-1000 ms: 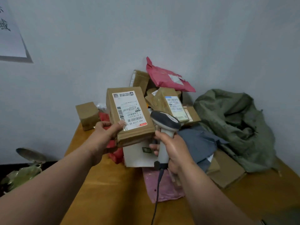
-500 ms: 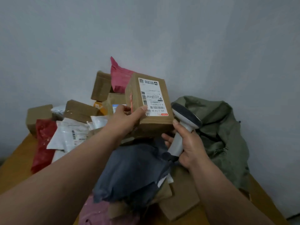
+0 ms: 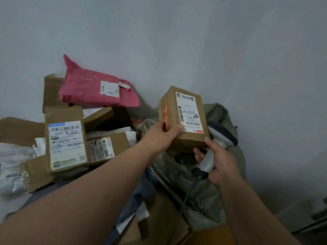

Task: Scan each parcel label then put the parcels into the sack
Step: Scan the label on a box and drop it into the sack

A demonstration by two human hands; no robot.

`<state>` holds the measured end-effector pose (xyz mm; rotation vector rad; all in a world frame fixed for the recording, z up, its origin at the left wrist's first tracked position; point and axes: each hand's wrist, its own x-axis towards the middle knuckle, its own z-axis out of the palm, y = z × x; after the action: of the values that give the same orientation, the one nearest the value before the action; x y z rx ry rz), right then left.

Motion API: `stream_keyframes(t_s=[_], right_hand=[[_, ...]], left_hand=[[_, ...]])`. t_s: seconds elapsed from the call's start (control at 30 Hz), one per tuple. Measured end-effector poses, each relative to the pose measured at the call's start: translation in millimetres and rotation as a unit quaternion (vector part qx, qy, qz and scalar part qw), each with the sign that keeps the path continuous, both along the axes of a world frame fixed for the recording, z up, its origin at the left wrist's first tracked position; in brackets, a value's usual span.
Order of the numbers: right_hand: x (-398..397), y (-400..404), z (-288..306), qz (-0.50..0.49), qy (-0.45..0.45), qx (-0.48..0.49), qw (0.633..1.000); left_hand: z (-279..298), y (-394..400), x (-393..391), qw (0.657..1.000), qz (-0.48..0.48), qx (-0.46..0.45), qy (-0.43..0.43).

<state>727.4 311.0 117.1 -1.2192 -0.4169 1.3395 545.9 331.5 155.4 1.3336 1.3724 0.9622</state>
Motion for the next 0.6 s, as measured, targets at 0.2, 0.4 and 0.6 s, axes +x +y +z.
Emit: stream_keyframes(t_s=[0.2, 0.4, 0.6], right_hand=[[67, 49, -33, 0.001, -0.002, -0.071, 0.997], [98, 97, -69, 0.018, -0.022, -0.106, 0.994], [95, 124, -89, 0.087, -0.033, -0.118, 0.989]], left_hand=[[-31, 51, 75, 0.995, 0.009, -0.089, 0.054], [-57, 96, 120, 0.981, 0.028, -0.129, 0.141], [-77, 98, 113, 0.973, 0.069, -0.129, 0.178]])
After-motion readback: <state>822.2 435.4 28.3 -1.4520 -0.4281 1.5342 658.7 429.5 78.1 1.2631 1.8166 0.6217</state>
